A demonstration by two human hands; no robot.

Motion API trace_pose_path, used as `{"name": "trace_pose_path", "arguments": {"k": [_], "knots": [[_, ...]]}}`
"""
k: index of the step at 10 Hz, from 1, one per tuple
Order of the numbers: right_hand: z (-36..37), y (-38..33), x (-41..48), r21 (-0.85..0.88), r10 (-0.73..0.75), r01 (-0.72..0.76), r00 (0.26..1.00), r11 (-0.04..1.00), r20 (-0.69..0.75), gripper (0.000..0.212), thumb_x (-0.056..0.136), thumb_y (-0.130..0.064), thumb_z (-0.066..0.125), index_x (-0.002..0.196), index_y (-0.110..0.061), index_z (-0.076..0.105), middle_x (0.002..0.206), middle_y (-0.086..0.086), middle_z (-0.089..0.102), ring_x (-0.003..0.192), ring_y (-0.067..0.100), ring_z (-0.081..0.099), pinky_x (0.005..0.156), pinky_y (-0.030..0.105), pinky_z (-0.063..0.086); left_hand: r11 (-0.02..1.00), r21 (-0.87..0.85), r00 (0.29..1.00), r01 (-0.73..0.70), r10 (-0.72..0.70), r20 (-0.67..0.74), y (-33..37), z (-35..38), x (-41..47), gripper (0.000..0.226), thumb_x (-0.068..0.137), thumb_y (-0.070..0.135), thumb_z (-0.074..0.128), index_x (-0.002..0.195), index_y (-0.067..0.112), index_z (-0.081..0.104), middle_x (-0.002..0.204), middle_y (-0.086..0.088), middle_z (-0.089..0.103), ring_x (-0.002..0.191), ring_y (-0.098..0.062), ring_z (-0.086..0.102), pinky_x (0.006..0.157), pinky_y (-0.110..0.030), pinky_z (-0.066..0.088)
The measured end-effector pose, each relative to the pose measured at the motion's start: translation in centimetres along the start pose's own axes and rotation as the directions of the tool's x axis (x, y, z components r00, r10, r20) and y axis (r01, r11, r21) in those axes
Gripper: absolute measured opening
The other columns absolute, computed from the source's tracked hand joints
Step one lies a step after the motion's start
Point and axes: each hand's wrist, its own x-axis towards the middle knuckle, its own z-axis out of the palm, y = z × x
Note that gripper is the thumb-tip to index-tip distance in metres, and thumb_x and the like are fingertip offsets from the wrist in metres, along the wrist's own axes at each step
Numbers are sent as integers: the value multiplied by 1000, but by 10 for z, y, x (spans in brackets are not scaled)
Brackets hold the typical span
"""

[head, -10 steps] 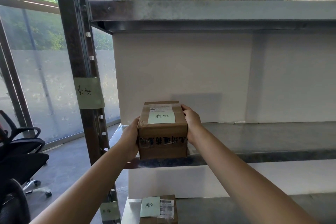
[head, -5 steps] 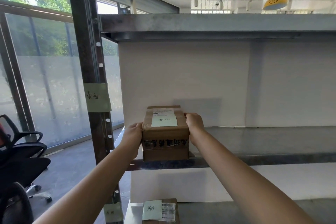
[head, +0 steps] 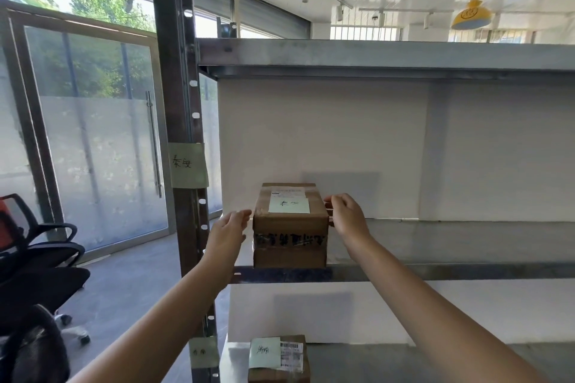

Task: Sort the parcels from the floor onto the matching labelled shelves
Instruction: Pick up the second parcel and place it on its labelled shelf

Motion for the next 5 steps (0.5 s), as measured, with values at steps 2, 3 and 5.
{"name": "trace_pose_path", "arguments": {"k": [2, 3, 5], "knots": [[-8, 23, -25, -30, 47, -48, 999, 998, -25, 29, 105, -29, 36, 115, -14, 58, 111, 6, 64, 105, 24, 62, 97, 46, 52, 995, 102, 998, -19, 25, -55, -48, -21, -24, 32, 108, 20, 40, 125, 10, 65, 120, -10, 68, 109, -26, 65, 88, -33, 51], [-6, 39, -47, -30, 67, -68, 997, 997, -47, 19, 105, -29, 39, 109, -16, 54, 105, 6, 63, 99, 21, 61, 90, 40, 53, 996, 82, 999, -36, 35, 15, -57, -17, -38, 31, 108, 15, 39, 103, 11, 70, 107, -14, 73, 102, -25, 68, 85, -31, 55], [-11, 68, -94, -41, -61, 58, 995, 997, -76, 18, 105, -14, 41, 116, -13, 55, 105, -2, 59, 98, 14, 57, 74, 13, 44, 999, 48, 992, 24, -29, 122, -84, -1, -57, 29, 108, 13, 39, 102, 11, 67, 108, -12, 70, 105, -23, 67, 88, -33, 53]]}}
